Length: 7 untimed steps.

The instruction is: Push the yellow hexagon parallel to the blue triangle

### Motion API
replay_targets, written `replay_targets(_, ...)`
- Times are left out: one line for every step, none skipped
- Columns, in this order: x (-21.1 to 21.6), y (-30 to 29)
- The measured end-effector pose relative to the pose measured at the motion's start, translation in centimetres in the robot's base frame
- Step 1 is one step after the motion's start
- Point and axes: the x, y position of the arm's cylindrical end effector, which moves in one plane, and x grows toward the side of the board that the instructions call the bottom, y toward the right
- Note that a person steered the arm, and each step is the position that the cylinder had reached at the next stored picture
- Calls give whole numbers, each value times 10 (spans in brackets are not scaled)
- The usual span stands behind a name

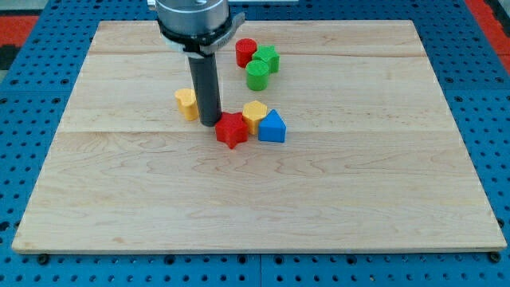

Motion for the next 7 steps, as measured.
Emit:
replay_targets(50, 9)
replay_targets(6, -43)
replay_targets(-50, -38)
replay_targets(-62, 53)
replay_targets(-31, 95)
replay_targets(-7, 86)
replay_targets(-51, 74)
